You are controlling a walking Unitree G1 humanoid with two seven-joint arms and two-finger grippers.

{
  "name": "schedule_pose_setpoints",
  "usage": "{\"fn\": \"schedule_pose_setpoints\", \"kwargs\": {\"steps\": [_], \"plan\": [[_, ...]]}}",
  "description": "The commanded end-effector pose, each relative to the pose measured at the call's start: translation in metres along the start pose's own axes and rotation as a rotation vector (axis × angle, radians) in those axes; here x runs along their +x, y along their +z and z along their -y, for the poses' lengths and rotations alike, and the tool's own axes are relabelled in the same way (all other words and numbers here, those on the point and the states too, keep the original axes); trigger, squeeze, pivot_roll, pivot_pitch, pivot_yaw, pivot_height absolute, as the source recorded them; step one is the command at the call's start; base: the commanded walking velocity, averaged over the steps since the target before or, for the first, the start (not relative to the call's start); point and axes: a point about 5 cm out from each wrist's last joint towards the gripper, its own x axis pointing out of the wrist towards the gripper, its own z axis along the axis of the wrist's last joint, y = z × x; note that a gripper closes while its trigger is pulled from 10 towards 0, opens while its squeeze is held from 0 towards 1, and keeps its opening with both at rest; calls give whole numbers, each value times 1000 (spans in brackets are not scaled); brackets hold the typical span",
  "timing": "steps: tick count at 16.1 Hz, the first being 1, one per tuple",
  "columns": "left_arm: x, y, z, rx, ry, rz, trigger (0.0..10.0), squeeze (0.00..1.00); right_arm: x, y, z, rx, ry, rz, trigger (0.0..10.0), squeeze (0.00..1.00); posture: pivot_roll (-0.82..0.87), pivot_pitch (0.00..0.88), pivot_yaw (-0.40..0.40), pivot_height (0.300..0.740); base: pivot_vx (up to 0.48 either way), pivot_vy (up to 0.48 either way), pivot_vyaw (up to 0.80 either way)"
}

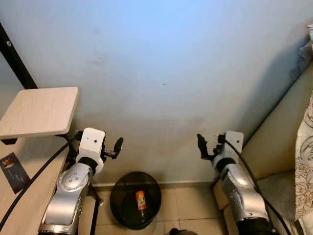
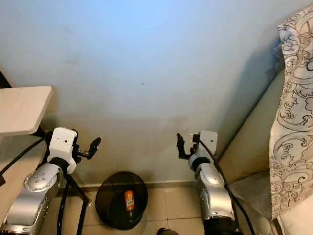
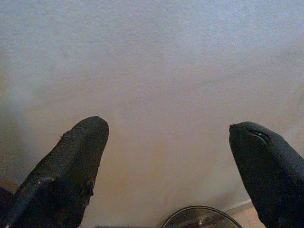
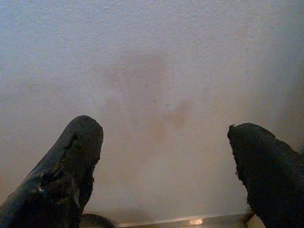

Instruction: Clean up the room

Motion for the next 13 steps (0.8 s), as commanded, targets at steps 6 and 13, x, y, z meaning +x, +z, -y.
{"fn": "schedule_pose_setpoints", "kwargs": {"steps": [6,13], "plan": [[4,7,-3,22,31,19,10000,0,2,3,7,-11,-33,27,10000,1000,46,0,9,740,0,-233,-754],[6,11,3,50,-3,38,10000,0,2,1,3,-32,-20,29,10000,1000,53,0,-1,740,0,0,-754]]}}
